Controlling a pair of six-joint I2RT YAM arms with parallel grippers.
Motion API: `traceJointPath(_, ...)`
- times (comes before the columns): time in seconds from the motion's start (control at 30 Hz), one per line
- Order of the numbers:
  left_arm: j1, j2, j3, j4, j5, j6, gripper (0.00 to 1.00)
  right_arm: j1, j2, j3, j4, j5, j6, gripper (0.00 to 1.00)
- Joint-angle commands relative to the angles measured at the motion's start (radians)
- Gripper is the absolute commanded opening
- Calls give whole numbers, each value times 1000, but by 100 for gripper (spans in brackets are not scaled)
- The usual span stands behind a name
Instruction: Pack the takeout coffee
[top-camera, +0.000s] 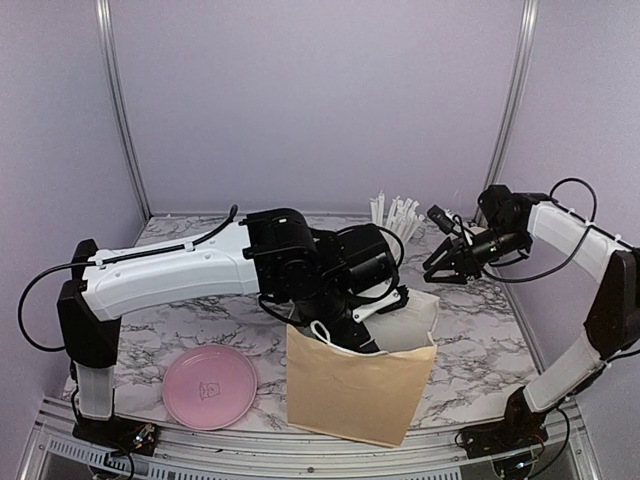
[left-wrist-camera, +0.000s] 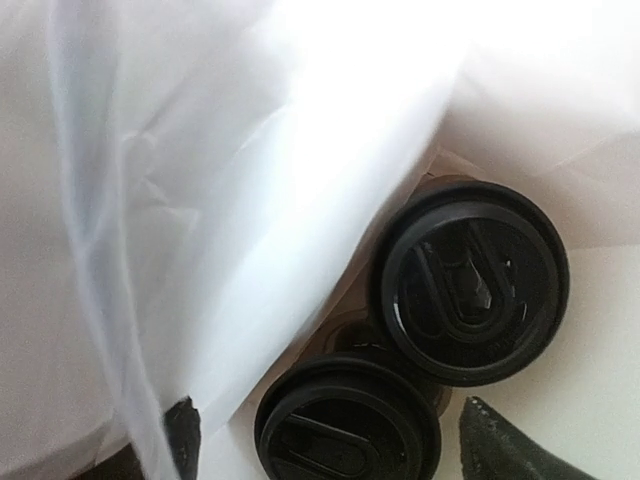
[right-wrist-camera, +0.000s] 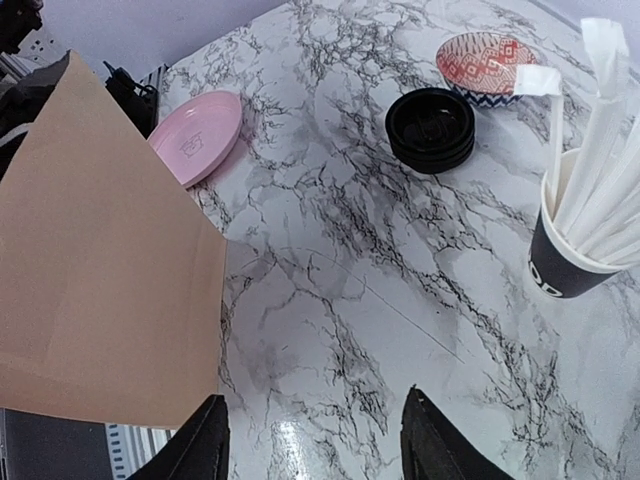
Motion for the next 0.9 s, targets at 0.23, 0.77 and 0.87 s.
traceJointPath(0.23, 9, -46, 83, 45, -147, 4, 97, 129, -76, 251, -134, -50, 6, 62)
traceJointPath(0.77, 24, -235, 20, 92, -262, -96, 99, 388, -112, 259, -85, 42, 250, 78)
traceJointPath(0.87, 24, -300, -23, 115, -279, -115, 99, 442, -115, 267, -89, 92, 277, 82)
